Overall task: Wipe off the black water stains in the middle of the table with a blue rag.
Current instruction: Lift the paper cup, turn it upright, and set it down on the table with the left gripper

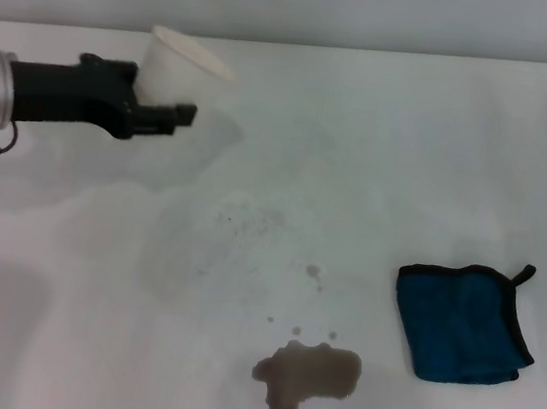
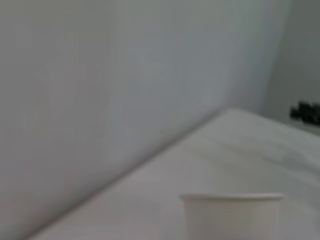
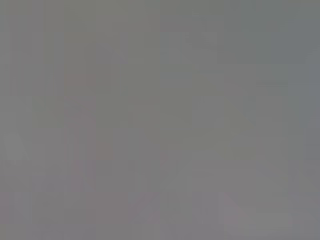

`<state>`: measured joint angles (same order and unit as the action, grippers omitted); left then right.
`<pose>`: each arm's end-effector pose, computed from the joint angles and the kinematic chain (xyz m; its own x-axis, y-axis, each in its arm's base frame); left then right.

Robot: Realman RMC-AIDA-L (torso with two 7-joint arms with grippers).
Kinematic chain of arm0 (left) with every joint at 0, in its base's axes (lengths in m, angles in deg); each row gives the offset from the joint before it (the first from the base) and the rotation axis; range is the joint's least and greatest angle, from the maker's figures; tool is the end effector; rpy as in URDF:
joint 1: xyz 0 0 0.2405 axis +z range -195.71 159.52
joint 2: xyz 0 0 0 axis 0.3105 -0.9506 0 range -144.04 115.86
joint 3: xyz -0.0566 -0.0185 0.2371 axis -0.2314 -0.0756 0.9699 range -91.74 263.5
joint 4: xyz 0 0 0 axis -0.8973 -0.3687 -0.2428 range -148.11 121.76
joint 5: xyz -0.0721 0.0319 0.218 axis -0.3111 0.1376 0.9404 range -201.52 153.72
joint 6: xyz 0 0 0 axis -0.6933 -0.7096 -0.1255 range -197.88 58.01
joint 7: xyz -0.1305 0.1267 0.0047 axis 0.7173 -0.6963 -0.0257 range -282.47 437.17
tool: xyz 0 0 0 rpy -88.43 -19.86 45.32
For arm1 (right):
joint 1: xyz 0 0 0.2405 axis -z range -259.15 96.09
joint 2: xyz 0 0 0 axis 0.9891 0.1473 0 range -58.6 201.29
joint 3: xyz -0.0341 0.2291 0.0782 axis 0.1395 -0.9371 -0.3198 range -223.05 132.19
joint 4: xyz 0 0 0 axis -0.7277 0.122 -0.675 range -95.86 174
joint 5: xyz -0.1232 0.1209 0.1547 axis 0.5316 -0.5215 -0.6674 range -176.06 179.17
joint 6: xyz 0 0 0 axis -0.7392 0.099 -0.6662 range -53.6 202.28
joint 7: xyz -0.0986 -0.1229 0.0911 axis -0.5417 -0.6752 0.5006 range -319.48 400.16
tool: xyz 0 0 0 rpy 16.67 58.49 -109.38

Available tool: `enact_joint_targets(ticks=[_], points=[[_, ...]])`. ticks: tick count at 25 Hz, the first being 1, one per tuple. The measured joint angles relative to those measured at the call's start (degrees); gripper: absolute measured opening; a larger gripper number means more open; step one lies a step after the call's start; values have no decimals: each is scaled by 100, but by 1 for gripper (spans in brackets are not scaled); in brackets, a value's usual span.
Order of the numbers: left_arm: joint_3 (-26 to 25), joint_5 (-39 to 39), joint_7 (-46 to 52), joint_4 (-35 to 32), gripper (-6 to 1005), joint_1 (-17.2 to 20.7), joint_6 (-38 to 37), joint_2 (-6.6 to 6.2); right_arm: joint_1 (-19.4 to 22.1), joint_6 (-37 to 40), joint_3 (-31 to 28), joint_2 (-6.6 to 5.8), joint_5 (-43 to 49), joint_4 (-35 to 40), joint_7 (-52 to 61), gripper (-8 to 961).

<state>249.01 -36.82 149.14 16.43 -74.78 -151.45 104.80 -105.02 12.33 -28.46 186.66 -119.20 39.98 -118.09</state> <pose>-0.2260 0.4270 -0.0387 0.8492 0.3430 0.4016 0.4658 -0.8448 -0.2634 0.4186 0.3538 0.0399 0.6444 -0.0824 -0.7602 -0.7543 0.0947 -0.6497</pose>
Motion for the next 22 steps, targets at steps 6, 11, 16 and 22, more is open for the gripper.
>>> enact_joint_targets(ticks=[6, 11, 16, 22], points=[[-10, -1066, -1124, -564, 625, 673, 37, 13, -14, -19, 105, 8, 3, 78, -1, 873], [-9, -1460, -1944, -1084, 623, 1146, 179, 22, -16, -79, 164, 16, 19, 121, -3, 874], [-9, -1764, -2634, -1571, 624, 1620, 330, 21, -15, -92, 222, 8, 118, 146, -3, 873], [-9, -2095, -3448, -2117, 624, 2100, 622, 19, -4, -113, 239, 3, 149, 155, -3, 872]])
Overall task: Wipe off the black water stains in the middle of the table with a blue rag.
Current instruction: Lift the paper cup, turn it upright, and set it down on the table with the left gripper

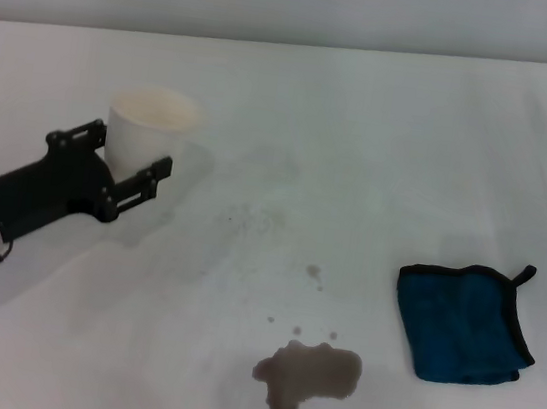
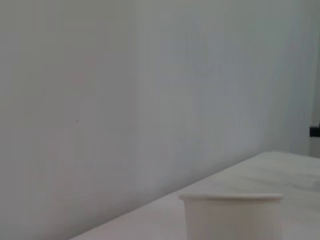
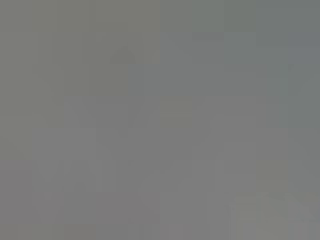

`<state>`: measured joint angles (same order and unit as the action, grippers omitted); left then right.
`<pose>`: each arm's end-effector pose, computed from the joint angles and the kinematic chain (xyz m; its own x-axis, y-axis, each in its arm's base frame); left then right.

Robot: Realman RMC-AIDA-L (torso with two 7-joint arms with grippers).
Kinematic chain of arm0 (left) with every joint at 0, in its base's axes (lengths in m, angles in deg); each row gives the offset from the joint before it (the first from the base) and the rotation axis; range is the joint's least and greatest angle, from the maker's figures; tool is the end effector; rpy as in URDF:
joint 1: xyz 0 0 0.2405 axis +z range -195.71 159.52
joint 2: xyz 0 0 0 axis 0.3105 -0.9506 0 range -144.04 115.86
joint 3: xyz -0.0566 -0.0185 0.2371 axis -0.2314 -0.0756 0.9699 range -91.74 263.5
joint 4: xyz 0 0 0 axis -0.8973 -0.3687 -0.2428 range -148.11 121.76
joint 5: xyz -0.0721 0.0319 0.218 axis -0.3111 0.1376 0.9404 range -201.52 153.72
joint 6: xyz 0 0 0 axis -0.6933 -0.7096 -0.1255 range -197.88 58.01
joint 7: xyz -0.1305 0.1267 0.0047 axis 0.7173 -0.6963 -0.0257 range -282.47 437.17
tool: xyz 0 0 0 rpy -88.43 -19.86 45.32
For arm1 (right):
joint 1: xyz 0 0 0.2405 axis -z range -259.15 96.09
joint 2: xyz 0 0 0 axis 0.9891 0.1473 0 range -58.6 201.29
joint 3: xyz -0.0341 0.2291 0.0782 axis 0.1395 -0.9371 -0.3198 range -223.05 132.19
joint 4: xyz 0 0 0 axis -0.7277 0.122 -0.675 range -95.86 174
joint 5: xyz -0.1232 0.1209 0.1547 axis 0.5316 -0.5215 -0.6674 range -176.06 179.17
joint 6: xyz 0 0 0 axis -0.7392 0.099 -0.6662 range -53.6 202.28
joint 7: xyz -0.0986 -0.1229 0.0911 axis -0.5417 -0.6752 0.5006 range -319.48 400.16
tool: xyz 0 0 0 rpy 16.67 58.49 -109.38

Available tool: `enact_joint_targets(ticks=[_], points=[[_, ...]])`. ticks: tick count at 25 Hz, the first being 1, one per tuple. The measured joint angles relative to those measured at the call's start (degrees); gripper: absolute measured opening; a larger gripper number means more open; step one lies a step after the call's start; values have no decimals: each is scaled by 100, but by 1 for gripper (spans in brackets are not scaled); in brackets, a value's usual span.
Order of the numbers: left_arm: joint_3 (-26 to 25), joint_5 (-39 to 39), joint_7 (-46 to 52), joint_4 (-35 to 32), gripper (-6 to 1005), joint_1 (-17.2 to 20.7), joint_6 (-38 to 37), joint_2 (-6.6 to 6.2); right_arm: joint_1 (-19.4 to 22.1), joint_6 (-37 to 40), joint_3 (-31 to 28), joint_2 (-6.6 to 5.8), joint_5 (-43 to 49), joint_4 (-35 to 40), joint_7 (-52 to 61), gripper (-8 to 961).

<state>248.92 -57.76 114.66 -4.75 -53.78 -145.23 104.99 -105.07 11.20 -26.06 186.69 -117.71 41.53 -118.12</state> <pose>-0.2836 0.3564 -0.0842 0.8002 0.1306 0.5853 0.4541 -0.7694 -0.4492 0.4099 0.3580 0.0397 0.6840 -0.0717 -0.7259 -0.7259 0.0314 -0.6871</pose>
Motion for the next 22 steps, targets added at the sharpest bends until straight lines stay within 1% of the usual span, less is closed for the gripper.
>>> enact_joint_targets(ticks=[4, 11, 22], points=[[0, -201, -684, -365, 625, 279, 290, 3, 36, -105, 108, -2, 13, 54, 1, 873], [-9, -646, -1539, -914, 624, 635, 698, 13, 48, -88, 139, -3, 13, 66, -2, 873], [-9, -947, -2586, -1366, 623, 979, 1226, 35, 63, -69, 145, -3, 25, 118, -2, 874]])
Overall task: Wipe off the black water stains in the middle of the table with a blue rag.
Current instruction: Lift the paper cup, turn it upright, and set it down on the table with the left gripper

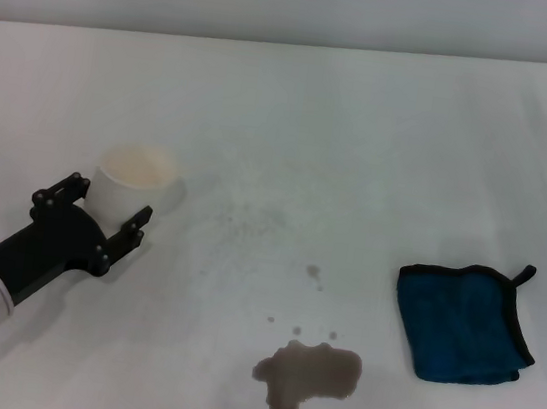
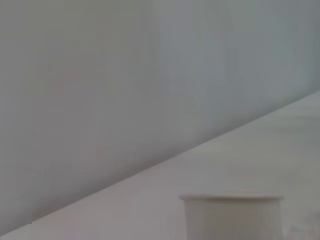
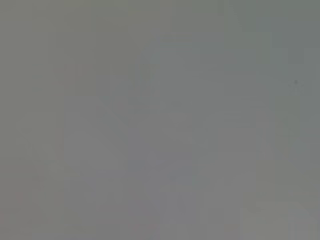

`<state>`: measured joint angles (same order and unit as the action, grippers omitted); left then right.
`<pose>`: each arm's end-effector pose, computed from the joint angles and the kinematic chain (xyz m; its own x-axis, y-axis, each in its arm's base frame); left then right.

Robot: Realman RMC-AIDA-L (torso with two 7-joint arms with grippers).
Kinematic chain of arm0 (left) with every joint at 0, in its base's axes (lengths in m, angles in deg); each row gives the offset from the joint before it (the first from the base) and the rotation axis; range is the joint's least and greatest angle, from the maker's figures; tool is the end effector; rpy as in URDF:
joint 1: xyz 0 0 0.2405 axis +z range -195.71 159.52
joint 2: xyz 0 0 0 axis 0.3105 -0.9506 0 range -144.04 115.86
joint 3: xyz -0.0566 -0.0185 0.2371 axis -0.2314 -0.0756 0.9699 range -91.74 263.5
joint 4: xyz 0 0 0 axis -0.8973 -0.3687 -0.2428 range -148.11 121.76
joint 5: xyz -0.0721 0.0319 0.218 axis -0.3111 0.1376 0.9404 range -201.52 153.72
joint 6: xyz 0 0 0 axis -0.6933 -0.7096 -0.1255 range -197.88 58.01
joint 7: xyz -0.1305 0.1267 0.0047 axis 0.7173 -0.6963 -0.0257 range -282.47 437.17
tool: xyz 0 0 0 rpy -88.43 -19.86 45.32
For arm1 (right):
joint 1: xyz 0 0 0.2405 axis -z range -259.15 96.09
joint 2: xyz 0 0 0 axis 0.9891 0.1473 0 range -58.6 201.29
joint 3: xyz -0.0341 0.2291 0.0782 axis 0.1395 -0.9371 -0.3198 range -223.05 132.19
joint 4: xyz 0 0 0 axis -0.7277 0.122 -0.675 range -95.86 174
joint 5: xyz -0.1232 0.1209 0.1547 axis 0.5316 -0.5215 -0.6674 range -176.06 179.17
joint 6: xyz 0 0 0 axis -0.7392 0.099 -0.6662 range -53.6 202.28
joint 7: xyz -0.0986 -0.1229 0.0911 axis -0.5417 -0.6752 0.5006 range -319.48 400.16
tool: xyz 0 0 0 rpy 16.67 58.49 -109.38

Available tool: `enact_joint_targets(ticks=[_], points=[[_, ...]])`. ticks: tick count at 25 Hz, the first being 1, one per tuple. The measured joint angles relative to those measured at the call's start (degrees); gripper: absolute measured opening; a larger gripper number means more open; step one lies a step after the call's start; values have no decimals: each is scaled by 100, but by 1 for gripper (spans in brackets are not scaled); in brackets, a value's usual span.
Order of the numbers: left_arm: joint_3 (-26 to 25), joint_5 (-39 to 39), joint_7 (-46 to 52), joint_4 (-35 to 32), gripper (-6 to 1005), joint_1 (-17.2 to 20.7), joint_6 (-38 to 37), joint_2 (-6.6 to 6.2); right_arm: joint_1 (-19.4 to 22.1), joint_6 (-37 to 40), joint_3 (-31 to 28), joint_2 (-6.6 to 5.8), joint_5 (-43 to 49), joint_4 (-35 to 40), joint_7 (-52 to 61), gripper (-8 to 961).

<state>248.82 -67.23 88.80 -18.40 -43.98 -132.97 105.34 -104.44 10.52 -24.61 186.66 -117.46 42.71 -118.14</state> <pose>-0.3159 0.3192 -0.1214 0.8831 0.0837 0.4617 0.3991 -0.6513 -0.6453 0.4094 0.3562 0.0426 0.7054 -0.0653 -0.7058 -0.7067 0.0115 -0.7074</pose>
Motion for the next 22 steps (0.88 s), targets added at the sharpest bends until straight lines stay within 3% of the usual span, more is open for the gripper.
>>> enact_joint_targets(ticks=[17, 22], points=[[-4, -157, -704, -240, 623, 382, 159, 4, 50, 71, 1, 0, 37, 6, 2, 872], [-45, -309, -706, -263, 756, 461, 137, -7, 50, 73, 1, 5, 36, -10, 2, 872]])
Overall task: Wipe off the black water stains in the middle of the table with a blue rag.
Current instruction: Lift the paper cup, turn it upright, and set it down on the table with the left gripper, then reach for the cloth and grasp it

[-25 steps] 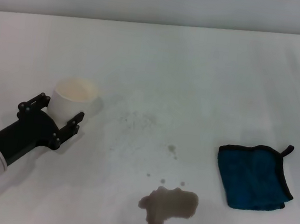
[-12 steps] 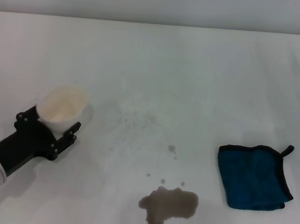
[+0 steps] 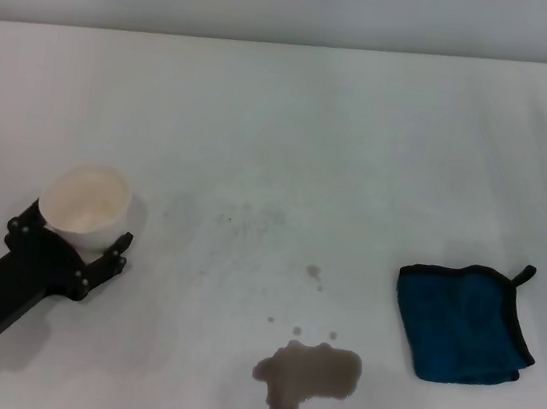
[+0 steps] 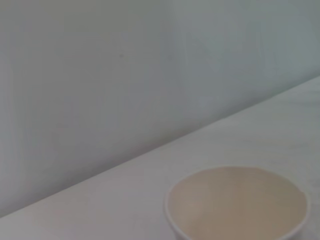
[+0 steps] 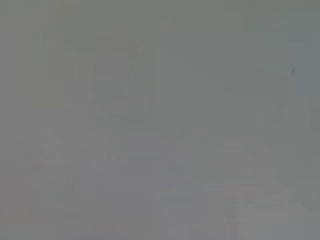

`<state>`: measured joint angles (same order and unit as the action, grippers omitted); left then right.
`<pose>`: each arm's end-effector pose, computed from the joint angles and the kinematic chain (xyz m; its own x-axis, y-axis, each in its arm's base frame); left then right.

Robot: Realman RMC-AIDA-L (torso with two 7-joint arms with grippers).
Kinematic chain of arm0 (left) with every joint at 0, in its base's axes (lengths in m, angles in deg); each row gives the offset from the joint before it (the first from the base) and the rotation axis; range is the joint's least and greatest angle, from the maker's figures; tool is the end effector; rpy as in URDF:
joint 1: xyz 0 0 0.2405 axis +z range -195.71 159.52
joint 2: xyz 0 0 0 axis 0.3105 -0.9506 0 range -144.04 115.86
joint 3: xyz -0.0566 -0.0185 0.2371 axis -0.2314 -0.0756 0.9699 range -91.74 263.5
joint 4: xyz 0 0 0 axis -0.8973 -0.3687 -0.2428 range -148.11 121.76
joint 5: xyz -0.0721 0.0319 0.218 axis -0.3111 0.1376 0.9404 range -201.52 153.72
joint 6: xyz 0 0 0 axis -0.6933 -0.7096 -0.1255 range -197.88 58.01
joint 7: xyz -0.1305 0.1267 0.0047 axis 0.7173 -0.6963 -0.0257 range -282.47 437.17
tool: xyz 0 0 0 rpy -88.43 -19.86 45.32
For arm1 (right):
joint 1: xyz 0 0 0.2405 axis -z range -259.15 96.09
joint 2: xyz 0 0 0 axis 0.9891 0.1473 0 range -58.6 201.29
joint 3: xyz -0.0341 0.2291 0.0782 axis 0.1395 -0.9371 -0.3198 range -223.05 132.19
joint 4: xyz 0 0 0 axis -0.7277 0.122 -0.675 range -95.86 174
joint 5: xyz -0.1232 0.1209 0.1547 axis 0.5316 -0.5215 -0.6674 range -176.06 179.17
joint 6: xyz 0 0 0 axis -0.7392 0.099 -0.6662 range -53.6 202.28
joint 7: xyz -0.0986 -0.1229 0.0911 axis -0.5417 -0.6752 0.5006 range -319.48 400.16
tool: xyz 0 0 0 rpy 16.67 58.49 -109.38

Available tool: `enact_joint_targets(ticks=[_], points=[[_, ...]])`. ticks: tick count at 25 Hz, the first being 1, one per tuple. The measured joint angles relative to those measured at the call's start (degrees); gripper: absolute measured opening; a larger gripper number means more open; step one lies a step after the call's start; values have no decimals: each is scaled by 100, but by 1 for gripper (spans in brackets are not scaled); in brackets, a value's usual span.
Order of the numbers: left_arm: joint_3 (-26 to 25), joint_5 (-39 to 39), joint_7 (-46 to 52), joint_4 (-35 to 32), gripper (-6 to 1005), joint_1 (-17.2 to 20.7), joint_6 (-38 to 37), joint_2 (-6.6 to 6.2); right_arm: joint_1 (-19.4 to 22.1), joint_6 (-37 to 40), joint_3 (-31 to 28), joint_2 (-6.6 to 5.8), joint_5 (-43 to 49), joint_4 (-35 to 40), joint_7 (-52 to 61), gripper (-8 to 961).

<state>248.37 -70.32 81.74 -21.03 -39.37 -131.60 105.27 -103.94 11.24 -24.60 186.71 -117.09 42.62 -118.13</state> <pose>-0.3347 0.2984 -0.1232 0.8995 0.1024 0.4248 0.3975 -0.5954 -0.6982 0.4140 0.3522 0.0398 0.7043 -0.0864 -0.7046 -0.7062 0.0161 -0.7079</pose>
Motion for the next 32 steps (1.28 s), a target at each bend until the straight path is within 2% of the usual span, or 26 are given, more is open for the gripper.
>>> enact_joint_targets(ticks=[4, 12, 17, 20, 25, 27, 30, 32], points=[[-19, -1, 0, -1, 871, 7, -6, -1, 2, -5, 0, 4, 0, -21, 0, 872], [-25, -113, 53, -70, 878, 176, -42, 5, 41, -20, 0, 4, 0, -30, 0, 873], [-26, -290, 59, -143, 880, 521, -360, 0, 44, -23, 0, 4, -4, -4, 0, 873], [-26, -544, 73, -146, 879, 859, -871, -5, 44, -23, -4, 4, -14, 7, 0, 873], [-24, -749, 130, -126, 879, 1228, -1319, -17, 44, -41, -9, -3, -20, 20, 41, 874], [-24, -788, 141, -115, 878, 1284, -1370, -18, 46, -100, -9, -4, -15, 22, 124, 874], [-25, -1001, 150, -101, 878, 1423, -1467, -19, 75, -173, -2, -20, -3, 37, 474, 874], [-24, -1230, 150, -92, 878, 1495, -1532, -19, 139, -178, 25, -45, 2, 183, 1143, 873]])
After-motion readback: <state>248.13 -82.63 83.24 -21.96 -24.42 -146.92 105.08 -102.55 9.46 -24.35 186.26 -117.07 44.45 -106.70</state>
